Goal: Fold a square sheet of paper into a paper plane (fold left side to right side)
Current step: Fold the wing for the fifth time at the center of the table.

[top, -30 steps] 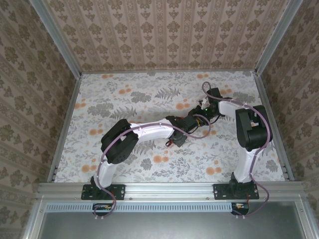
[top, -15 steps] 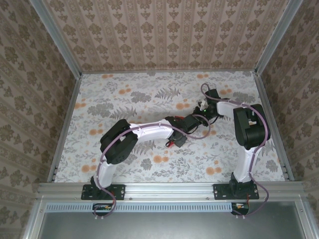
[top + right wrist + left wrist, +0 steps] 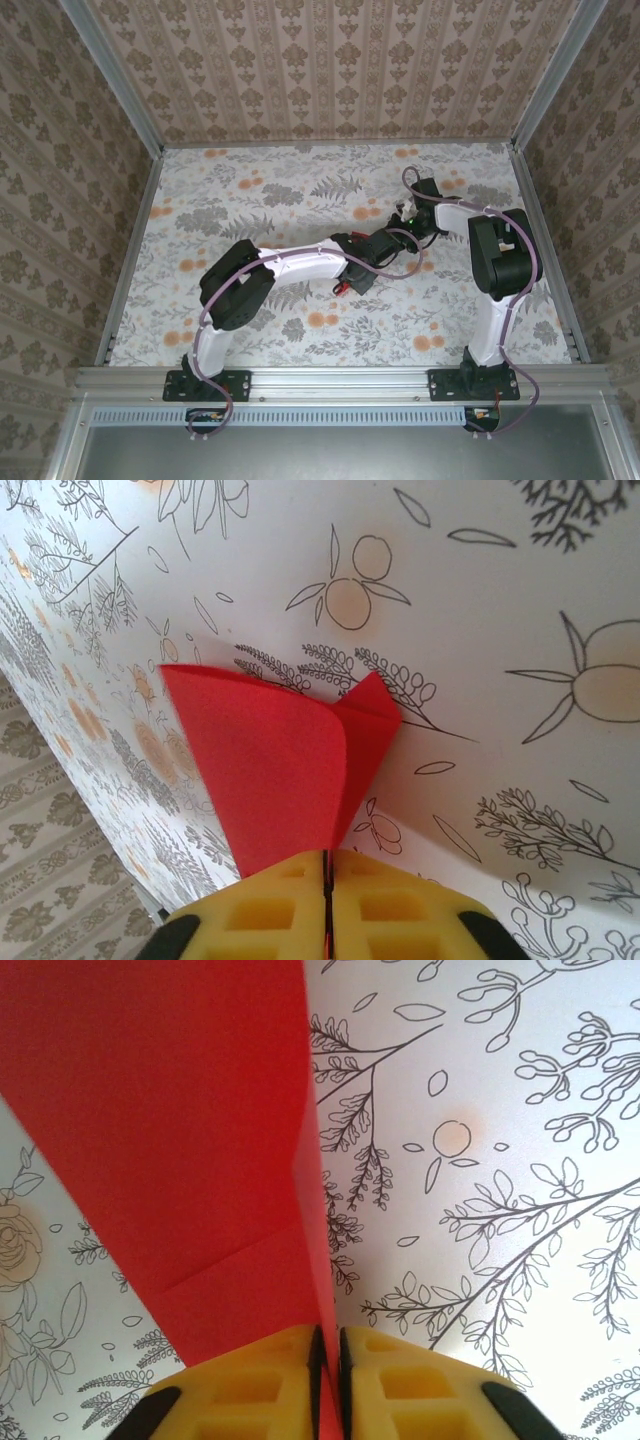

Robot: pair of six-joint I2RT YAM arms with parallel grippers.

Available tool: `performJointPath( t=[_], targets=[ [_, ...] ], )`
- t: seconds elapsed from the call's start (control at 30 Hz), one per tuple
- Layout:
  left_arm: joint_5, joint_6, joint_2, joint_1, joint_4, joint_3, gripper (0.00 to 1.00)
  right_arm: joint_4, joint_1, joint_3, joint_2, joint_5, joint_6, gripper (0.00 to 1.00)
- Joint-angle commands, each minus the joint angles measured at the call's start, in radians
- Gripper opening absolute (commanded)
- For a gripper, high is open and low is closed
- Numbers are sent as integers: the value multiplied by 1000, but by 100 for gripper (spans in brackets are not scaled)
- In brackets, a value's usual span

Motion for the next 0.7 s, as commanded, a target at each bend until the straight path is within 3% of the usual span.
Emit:
performJointPath(
  t=[0.0, 0.27, 0.5, 0.67],
  targets=[
    [45, -20, -44, 17, -1, 1, 12, 0, -5, 22, -62, 24, -24, 22],
    [310, -96, -124, 119, 117, -68, 11, 43, -85, -47, -293, 212, -93, 61],
    [618, -234, -124, 237, 278, -132, 9, 154, -96, -222, -404, 219, -147, 67],
    [702, -283, -85, 259, 333, -140, 9, 281, -90, -339, -426, 168, -128, 67]
  ],
)
